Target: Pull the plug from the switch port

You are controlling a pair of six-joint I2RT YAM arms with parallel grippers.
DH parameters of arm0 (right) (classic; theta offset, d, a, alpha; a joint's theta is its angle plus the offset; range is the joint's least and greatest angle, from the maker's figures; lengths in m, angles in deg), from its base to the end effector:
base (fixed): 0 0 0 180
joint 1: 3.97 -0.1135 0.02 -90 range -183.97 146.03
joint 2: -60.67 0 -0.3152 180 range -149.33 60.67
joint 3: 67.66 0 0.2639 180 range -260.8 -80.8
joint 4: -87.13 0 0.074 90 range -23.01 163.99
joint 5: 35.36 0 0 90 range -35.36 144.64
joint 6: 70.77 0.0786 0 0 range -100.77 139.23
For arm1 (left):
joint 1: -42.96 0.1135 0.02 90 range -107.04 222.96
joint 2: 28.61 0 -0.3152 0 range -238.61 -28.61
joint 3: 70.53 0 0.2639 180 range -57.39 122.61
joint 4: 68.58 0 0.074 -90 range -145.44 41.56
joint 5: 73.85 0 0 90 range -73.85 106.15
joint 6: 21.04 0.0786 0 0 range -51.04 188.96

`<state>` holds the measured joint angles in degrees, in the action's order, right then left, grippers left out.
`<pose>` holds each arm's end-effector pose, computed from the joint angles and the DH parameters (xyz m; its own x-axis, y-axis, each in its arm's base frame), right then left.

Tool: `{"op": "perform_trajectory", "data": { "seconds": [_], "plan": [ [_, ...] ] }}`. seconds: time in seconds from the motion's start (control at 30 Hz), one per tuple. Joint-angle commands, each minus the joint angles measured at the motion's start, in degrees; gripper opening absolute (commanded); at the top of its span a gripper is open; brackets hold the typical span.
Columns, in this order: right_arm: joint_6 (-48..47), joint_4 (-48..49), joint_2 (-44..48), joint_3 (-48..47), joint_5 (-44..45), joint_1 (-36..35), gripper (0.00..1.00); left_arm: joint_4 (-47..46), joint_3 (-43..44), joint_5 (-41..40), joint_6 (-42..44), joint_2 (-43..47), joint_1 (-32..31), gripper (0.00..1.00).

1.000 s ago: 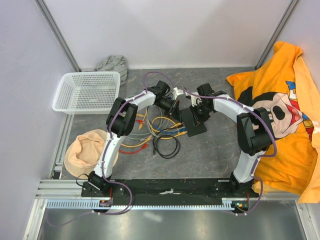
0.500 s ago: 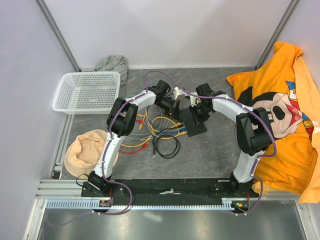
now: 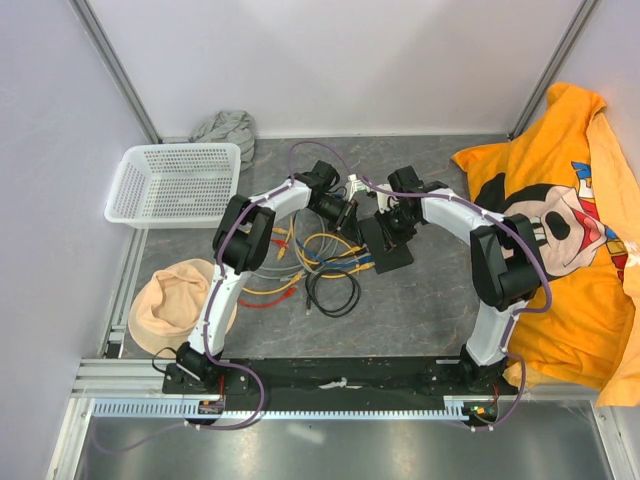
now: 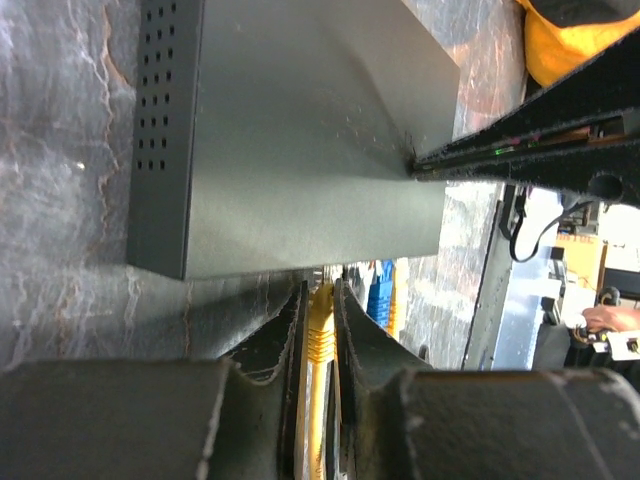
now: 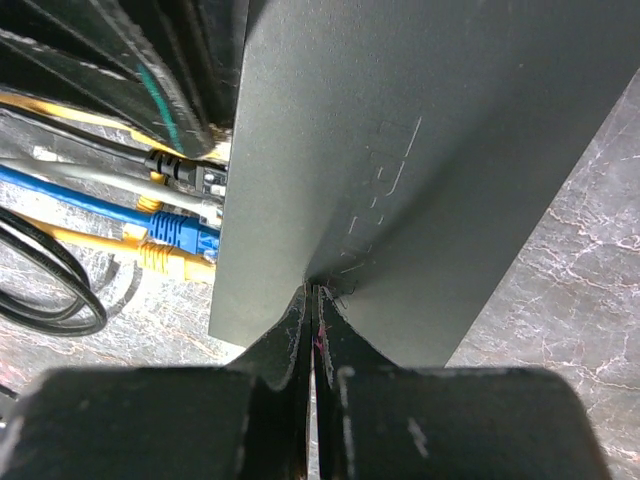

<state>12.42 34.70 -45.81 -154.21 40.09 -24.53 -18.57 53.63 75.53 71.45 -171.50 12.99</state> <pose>0.3704 0.1600 0.1828 -0.8372 -0.4366 -0.3293 -0.5141 0.8337 0.2018 0.4536 -0.3397 0.1127 -0.7838 0.4775 -0.3971 0.5593 0.2649 -0.7855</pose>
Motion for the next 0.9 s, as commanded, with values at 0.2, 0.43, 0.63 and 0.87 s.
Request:
{"op": "perform_trajectory", "data": {
  "seconds": [0.2, 0.43, 0.63, 0.87],
  "plan": [
    [-1.19, 0.44, -6.46, 2.65, 4.35, -1.42, 0.03, 10.06, 2.00, -3.30, 12.99, -0.90, 0.09, 0.02],
    [-1.19, 0.62, -6.73, 2.57, 4.26, -1.59, 0.03, 12.01, 4.28, 1.26, 11.33, 5.15, 2.99, 0.02],
    [-1.02, 0.62, -7.78, 1.69, 3.91, -1.77, 0.04, 10.78, 8.76, 3.56, 7.02, 12.01, 7.65, 0.02],
    [-1.19, 0.18, -9.01, -0.33, 4.09, -2.91, 0.04, 11.39, 8.33, 5.22, 5.87, 19.22, 16.78, 0.02]
  ]
}}
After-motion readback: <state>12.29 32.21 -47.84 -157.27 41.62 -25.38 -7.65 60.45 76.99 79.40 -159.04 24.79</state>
